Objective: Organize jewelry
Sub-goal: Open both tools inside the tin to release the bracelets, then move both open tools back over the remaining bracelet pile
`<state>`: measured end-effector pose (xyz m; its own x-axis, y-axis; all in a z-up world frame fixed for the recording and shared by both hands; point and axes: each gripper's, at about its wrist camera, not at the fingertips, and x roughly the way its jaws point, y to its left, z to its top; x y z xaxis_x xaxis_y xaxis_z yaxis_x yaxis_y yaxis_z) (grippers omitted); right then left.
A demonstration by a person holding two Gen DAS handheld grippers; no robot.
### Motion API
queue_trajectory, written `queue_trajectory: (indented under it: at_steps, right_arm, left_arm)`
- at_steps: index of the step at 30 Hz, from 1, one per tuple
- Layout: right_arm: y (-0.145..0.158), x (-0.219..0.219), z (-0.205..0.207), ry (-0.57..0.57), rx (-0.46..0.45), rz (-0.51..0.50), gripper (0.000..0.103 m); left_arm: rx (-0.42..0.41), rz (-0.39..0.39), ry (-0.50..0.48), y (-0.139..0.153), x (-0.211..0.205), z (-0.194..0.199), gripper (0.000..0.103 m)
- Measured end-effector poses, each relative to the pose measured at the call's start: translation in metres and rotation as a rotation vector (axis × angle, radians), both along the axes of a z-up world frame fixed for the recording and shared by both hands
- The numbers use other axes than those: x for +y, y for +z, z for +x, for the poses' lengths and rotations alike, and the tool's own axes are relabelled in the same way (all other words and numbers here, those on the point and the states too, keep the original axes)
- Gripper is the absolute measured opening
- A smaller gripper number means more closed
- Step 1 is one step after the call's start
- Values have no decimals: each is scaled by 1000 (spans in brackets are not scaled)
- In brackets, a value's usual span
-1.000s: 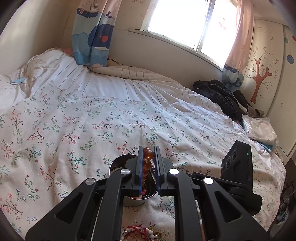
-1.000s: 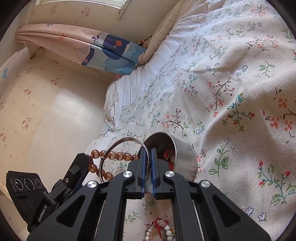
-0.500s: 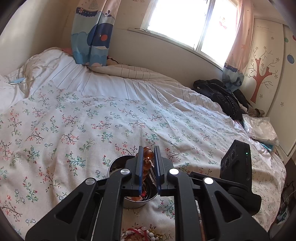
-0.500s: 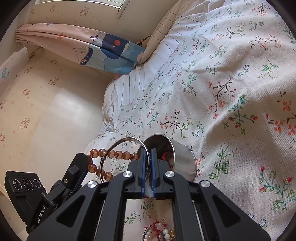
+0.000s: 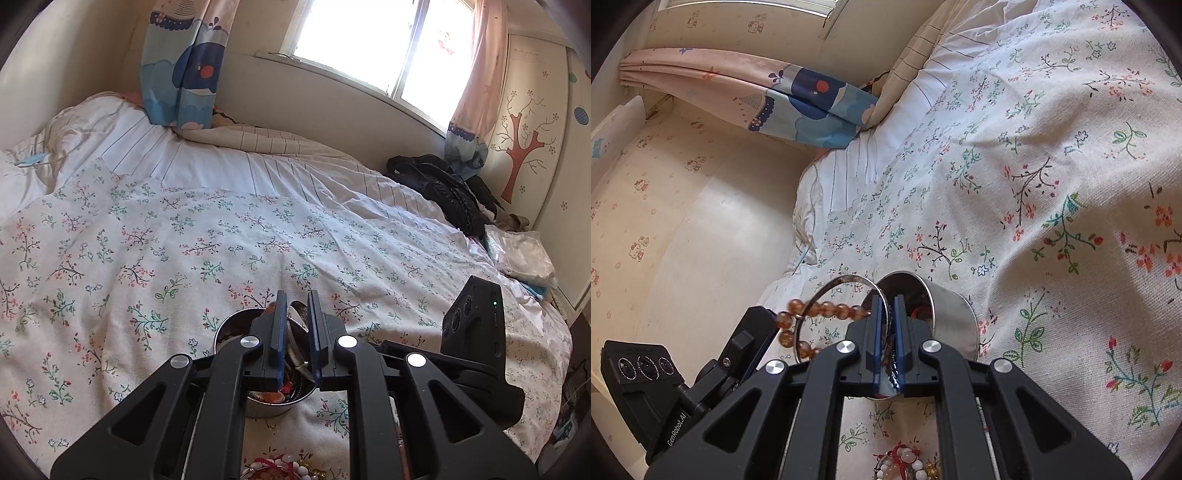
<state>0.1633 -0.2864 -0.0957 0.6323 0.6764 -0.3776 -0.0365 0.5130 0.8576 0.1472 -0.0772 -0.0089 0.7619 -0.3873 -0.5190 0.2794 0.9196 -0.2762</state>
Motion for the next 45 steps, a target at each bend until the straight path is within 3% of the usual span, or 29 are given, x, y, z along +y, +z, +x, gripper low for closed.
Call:
queue_trajectory:
  at_steps: [9,11,13,14,28,31,35,38,45]
  right_arm:
    - [-2,8,4,32,18,-46,10]
    - [-1,12,4,36,20,-72,14]
    - [1,13,2,29,10,-91,26]
    - [2,13,2,24,5,-96,28]
    - [5,4,-4,-12,1,-97,33]
    - [7,2,-6,-31,6,-126,39]
    - [10,-5,-12,-59,11,-145,40]
    - [10,-11,-19,-83,34,-188,41]
    - [6,-9,-35,-41,90,-296,45]
  left_arm:
    - [-1,-2,14,1,2,1,10]
    - [-3,-6,21,2,4,1,10]
    - [-3,-10,29,3,7,1,10]
    - [-3,-12,30,3,8,1,10]
    - [20,10,51,1,8,4,11]
    - [37,30,70,-2,11,5,17]
    - [50,44,98,-5,18,0,47]
    - [77,63,95,-10,23,-5,52]
    - [175,97,116,-25,45,-16,53]
